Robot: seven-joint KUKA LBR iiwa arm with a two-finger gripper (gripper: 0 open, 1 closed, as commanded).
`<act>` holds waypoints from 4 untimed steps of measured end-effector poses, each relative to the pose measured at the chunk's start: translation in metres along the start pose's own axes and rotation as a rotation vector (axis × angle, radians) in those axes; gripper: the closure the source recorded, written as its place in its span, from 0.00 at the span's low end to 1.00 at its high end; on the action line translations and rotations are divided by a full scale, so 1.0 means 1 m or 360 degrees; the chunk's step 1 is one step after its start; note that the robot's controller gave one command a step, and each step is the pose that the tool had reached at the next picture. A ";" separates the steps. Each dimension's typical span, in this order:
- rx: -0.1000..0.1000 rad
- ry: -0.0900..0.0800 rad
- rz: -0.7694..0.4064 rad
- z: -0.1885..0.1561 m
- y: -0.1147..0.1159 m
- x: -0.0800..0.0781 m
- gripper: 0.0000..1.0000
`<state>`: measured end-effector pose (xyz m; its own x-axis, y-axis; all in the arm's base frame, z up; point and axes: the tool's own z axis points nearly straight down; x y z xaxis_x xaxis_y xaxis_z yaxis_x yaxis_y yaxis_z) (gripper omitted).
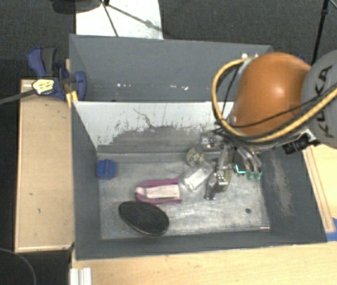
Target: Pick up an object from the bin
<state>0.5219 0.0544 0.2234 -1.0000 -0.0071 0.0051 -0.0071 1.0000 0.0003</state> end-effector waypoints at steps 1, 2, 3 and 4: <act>0.0001 -0.0011 -0.0582 0.153 0.004 -0.010 0.00; -0.0002 -0.0018 -0.0443 0.147 0.045 -0.046 0.00; -0.0001 -0.0011 -0.0498 0.152 0.082 -0.027 0.00; -0.0001 -0.0013 -0.0487 0.152 0.079 -0.027 1.00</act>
Offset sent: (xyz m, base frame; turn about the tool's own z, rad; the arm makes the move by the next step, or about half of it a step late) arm 0.0082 0.0039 -0.1534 -0.3656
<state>0.5479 0.1339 0.0717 -0.9513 -0.3083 -0.0032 -0.3083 0.9513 0.0013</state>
